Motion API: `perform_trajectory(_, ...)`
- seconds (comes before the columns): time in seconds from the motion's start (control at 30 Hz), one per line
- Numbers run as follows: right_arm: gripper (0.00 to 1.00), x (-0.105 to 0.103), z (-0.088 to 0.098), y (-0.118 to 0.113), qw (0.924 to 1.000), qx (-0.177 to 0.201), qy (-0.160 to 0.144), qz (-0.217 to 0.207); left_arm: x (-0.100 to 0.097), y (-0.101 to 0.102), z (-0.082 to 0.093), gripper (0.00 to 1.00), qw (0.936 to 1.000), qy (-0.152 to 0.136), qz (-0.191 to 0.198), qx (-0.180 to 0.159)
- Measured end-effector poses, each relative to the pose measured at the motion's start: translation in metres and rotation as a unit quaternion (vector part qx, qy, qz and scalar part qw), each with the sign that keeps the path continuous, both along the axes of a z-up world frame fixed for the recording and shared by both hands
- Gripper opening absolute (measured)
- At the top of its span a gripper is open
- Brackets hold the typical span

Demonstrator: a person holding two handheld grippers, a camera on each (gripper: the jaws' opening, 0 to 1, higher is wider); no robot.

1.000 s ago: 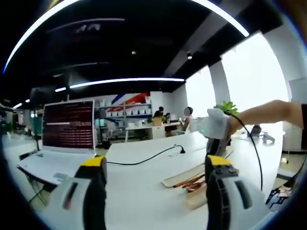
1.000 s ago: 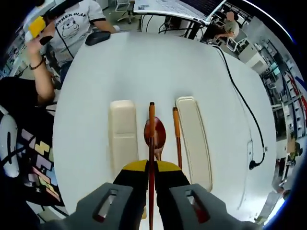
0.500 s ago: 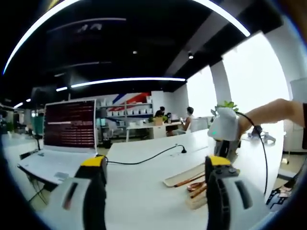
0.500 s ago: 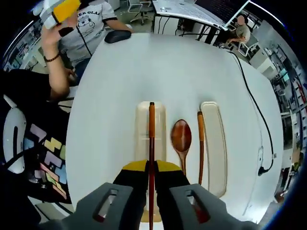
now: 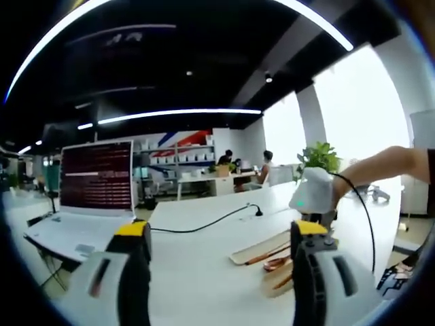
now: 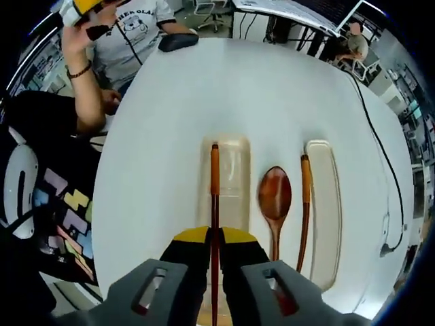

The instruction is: Arrange the utensils inside the cutlery case until each visible utensil rests in its matching compartment.

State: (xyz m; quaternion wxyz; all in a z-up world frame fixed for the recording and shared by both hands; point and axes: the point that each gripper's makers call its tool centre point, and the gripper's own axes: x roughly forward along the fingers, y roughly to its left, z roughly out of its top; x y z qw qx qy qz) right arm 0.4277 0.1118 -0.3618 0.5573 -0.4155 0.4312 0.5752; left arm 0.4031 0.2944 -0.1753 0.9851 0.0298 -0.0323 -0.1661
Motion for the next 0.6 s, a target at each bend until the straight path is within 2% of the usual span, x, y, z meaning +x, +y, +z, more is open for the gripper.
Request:
perform_trajectory(0.1, 0.03, -0.001, -0.004, -0.002, 0.9999, 0.001, 0.008, -0.007, 0.002, -0.001, -0.001, 0.89, 1.0, 0.002, 0.0, 0.001)
perform_trajectory(0.33, 0.03, 0.005, -0.007, 0.001, 0.9999, 0.006, 0.005, -0.014, 0.003, -0.006, -0.004, 0.89, 0.9999, 0.006, -0.006, 0.008)
perform_trajectory(0.5, 0.05, 0.006, -0.006, 0.006, 0.9996, 0.017, 0.004, -0.021, 0.004, -0.008, -0.006, 0.89, 0.9999, 0.009, -0.009, 0.009)
perform_trajectory(0.6, 0.05, 0.012, -0.001, 0.002, 0.9998, 0.014, -0.006, -0.016, 0.006, -0.007, -0.007, 0.89, 0.9999, 0.011, -0.006, 0.008)
